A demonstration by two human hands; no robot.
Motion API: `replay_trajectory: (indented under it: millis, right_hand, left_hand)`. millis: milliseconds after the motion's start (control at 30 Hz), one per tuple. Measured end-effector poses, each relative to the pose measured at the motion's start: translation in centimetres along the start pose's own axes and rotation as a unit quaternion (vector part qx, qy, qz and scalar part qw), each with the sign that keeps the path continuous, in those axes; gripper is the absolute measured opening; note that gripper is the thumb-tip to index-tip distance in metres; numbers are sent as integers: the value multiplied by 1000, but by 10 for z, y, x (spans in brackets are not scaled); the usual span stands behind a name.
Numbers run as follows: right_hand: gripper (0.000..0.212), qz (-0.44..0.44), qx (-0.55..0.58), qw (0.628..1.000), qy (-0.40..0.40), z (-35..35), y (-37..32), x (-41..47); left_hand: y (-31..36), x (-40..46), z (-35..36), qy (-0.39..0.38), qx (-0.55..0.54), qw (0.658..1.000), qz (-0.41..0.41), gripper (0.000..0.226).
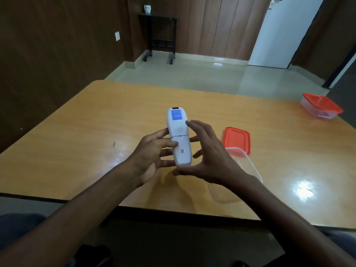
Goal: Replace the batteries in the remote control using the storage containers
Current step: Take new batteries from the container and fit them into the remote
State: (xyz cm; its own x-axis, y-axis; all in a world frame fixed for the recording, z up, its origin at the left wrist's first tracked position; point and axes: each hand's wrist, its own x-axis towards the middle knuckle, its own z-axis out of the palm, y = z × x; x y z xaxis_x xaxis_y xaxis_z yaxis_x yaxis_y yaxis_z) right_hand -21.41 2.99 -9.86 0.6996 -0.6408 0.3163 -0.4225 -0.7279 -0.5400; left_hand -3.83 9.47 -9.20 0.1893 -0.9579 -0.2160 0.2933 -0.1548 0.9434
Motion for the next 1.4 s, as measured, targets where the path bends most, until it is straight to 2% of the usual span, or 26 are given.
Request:
replay_trajectory:
  millis: [167, 333, 400, 500, 667, 867, 933, 1100, 1200, 1267, 1400]
  right_hand:
    - [154, -5, -8, 1000, 0, -31, 17, -10]
    - [164, 10, -32, 999, -8, -43, 16, -13]
    - [167, 9, -46, 999, -9, -39, 14, -15]
    - [167, -1, -62, 998, -11, -35, 14, -16]
    - [164, -3, -71, 997, 18, -49, 19, -13]
    - [162, -7, -123, 992, 1, -49, 16, -18]
    - [160, -11, -135, 991, 17, -49, 15, -18]
    - [151, -35, -138, 987, 68, -53, 6, -19]
    - [146, -43, -141, 986, 79, -54, 1, -20]
    - [144, -39, -142, 986, 75, -54, 1, -20]
    - [151, -24, -141, 988, 64, -48, 6, -21]
  left_hand:
    - [3, 2, 22, -50, 60, 997, 8, 49]
    - [-7, -2, 35, -79, 45, 996, 15, 52]
    - [-9, -3, 38, -78, 30, 996, 29, 47]
    - [-7, -2, 44, -80, 5, 996, 41, 43]
    - [-6, 1, 49, -83, 27, 995, 57, 45]
    - [-12, 0, 50, -68, 37, 995, 64, 47]
    - [-11, -2, 50, -71, 41, 994, 67, 46]
    - [-8, -7, 50, -87, -18, 995, 53, 41]
    - [-8, -10, 51, -127, -56, 990, 26, 37]
    - [-8, -11, 52, -145, -42, 988, 15, 35]
    - [-7, -11, 52, -132, 3, 991, 30, 37]
